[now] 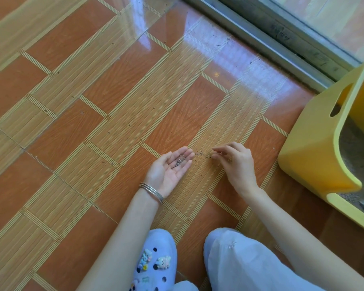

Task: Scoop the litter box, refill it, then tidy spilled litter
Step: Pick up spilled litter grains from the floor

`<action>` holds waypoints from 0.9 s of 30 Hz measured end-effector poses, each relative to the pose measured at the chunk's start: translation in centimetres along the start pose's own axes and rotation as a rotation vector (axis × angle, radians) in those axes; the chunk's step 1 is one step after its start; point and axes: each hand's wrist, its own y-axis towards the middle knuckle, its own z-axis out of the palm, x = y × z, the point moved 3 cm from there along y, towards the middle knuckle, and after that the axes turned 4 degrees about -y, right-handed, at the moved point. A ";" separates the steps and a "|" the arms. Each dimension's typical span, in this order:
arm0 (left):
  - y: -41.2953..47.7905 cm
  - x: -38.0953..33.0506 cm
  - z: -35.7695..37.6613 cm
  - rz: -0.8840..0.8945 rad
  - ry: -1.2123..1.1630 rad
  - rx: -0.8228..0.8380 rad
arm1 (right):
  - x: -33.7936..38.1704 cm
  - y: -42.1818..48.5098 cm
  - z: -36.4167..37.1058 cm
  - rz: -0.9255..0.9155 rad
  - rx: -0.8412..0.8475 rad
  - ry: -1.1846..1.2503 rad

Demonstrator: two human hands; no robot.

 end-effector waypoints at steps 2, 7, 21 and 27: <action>-0.1 -0.5 -0.4 0.012 -0.002 -0.005 | -0.3 -0.2 0.3 0.013 0.019 -0.020; -0.4 -1.2 -1.1 0.020 -0.016 0.000 | 0.6 -0.4 1.2 0.027 0.000 -0.058; -0.4 -1.3 -1.6 0.019 0.005 0.001 | 1.5 -3.3 0.7 -0.038 0.123 0.051; -0.4 -1.2 -1.5 0.011 0.022 -0.002 | 2.2 -1.6 2.4 0.009 0.051 -0.050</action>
